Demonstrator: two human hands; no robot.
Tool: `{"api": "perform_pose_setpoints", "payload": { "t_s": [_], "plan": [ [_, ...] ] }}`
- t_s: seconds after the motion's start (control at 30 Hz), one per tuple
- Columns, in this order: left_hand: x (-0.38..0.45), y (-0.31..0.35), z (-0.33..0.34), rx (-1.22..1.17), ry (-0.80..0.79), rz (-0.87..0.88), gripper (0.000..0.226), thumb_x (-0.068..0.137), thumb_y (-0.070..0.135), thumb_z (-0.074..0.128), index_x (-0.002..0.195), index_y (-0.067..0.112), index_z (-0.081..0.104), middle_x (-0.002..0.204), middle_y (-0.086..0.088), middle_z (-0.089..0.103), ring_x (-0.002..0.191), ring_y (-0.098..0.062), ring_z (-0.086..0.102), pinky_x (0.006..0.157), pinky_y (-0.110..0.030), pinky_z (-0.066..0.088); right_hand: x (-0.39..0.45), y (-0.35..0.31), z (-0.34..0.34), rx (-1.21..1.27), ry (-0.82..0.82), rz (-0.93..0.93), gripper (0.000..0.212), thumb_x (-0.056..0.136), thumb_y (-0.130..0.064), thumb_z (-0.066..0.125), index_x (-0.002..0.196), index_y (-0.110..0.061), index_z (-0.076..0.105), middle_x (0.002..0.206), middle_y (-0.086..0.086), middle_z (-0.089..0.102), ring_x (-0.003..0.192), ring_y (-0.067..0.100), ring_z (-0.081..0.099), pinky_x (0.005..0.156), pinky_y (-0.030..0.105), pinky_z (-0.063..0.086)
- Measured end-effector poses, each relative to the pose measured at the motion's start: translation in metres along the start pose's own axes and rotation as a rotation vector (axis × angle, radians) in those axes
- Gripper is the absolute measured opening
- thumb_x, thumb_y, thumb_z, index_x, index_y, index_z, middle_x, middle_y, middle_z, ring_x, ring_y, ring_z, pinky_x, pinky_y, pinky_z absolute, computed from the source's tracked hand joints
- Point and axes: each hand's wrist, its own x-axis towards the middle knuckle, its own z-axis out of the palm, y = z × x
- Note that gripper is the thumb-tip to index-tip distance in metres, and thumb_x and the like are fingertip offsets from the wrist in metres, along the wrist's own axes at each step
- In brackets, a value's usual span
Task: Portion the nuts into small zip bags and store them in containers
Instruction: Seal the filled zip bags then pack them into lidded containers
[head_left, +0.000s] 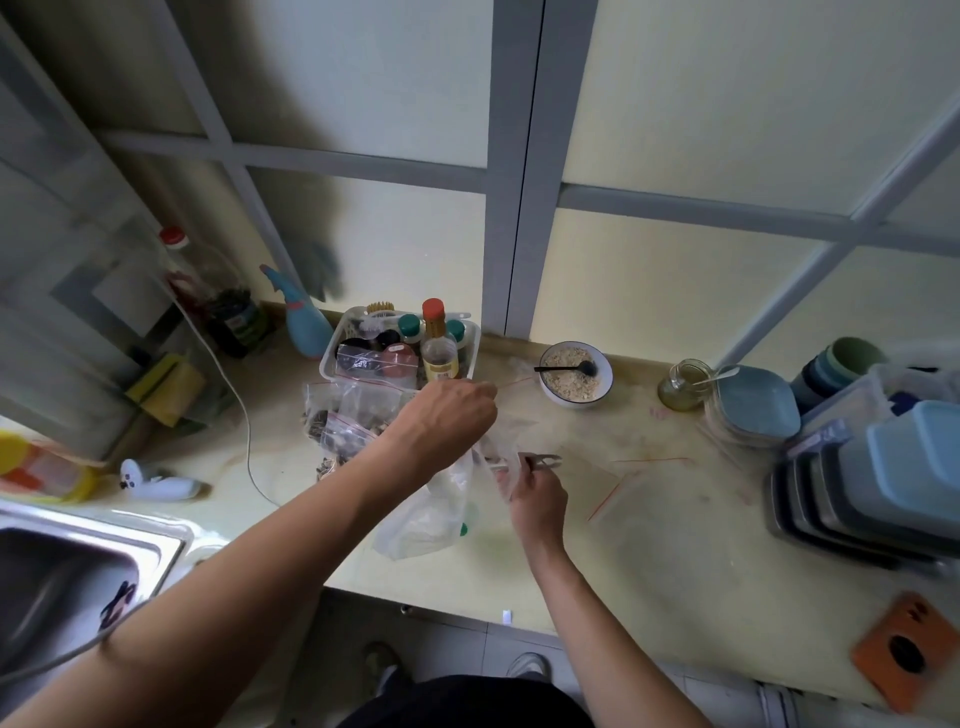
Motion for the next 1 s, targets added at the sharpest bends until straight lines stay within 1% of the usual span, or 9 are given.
{"api": "perform_pose_setpoints", "payload": {
  "t_s": [0.13,0.17,0.23,0.3,0.37,0.43,0.53,0.77,1.0],
  "plan": [
    [-0.002,0.0,0.006,-0.001,-0.027,-0.008,0.011,0.091,0.011,0.068,0.102,0.008,0.07,0.102,-0.006,0.063,0.084,-0.018,0.065,0.078,-0.035,0.06,0.002,-0.002,-0.004,0.082,0.096,0.025,0.039,0.108,-0.029,0.046,0.09,-0.009,0.075,0.081,0.003,0.075,0.067,0.009,0.063,0.062,0.003,0.04],
    [-0.004,0.001,0.009,0.003,-0.04,-0.019,0.013,0.091,0.012,0.068,0.103,0.008,0.07,0.101,-0.006,0.064,0.083,-0.018,0.065,0.077,-0.035,0.06,0.002,-0.002,-0.004,0.149,0.111,0.029,0.037,0.108,-0.03,0.047,0.093,-0.012,0.075,0.084,-0.001,0.076,0.069,0.004,0.068,0.068,0.004,0.045],
    [-0.008,0.002,0.018,0.035,-0.069,-0.045,0.012,0.094,0.009,0.063,0.104,0.007,0.07,0.097,-0.006,0.062,0.078,-0.018,0.063,0.073,-0.032,0.058,0.004,0.002,-0.004,0.251,0.149,0.023,0.031,0.107,-0.033,0.048,0.098,-0.016,0.073,0.085,-0.006,0.076,0.075,0.001,0.072,0.076,0.025,0.059],
    [-0.014,0.004,0.032,0.048,-0.109,-0.077,0.019,0.098,0.003,0.049,0.104,0.006,0.067,0.095,-0.006,0.063,0.08,-0.021,0.064,0.071,-0.034,0.056,0.005,0.005,-0.003,0.25,0.173,0.01,0.031,0.107,-0.032,0.048,0.101,-0.015,0.073,0.082,-0.006,0.075,0.076,0.002,0.072,0.075,0.034,0.061],
    [-0.02,0.005,0.048,0.06,-0.151,-0.109,0.024,0.099,0.0,0.044,0.103,0.006,0.067,0.09,-0.004,0.062,0.083,-0.022,0.067,0.072,-0.034,0.055,0.004,0.005,-0.003,0.254,0.158,0.039,0.03,0.107,-0.029,0.049,0.101,-0.013,0.074,0.08,-0.003,0.075,0.074,0.005,0.072,0.075,0.033,0.062],
    [-0.026,0.006,0.063,0.081,-0.184,-0.136,0.025,0.098,0.0,0.046,0.1,0.008,0.07,0.088,-0.003,0.06,0.083,-0.02,0.067,0.074,-0.031,0.053,0.002,0.008,-0.001,0.237,0.132,0.052,0.028,0.106,-0.029,0.052,0.092,-0.019,0.075,0.077,-0.004,0.075,0.072,0.009,0.073,0.077,0.037,0.062],
    [-0.034,0.007,0.081,0.087,-0.245,-0.191,0.024,0.099,0.003,0.046,0.103,0.009,0.068,0.102,-0.006,0.065,0.091,-0.021,0.067,0.076,-0.031,0.045,-0.001,0.011,0.002,0.233,0.069,0.081,0.03,0.102,-0.036,0.057,0.084,-0.021,0.076,0.074,-0.006,0.076,0.071,0.011,0.074,0.077,0.038,0.061],
    [-0.043,0.008,0.101,0.084,-0.319,-0.287,0.023,0.098,0.006,0.05,0.113,0.01,0.067,0.11,-0.007,0.062,0.099,-0.023,0.066,0.084,-0.034,0.048,-0.007,0.011,0.022,0.24,-0.094,0.119,0.037,0.094,-0.055,0.058,0.085,-0.024,0.078,0.078,-0.009,0.077,0.075,0.009,0.075,0.08,0.04,0.062],
    [-0.05,0.003,0.111,0.059,-0.361,-0.296,0.027,0.098,0.008,0.047,0.116,0.011,0.066,0.117,-0.009,0.059,0.104,-0.026,0.064,0.084,-0.036,0.049,-0.004,-0.008,0.038,0.367,-0.14,0.211,0.03,0.099,-0.04,0.059,0.086,-0.021,0.078,0.078,-0.006,0.079,0.074,0.012,0.077,0.082,0.041,0.062]
  ]
}}
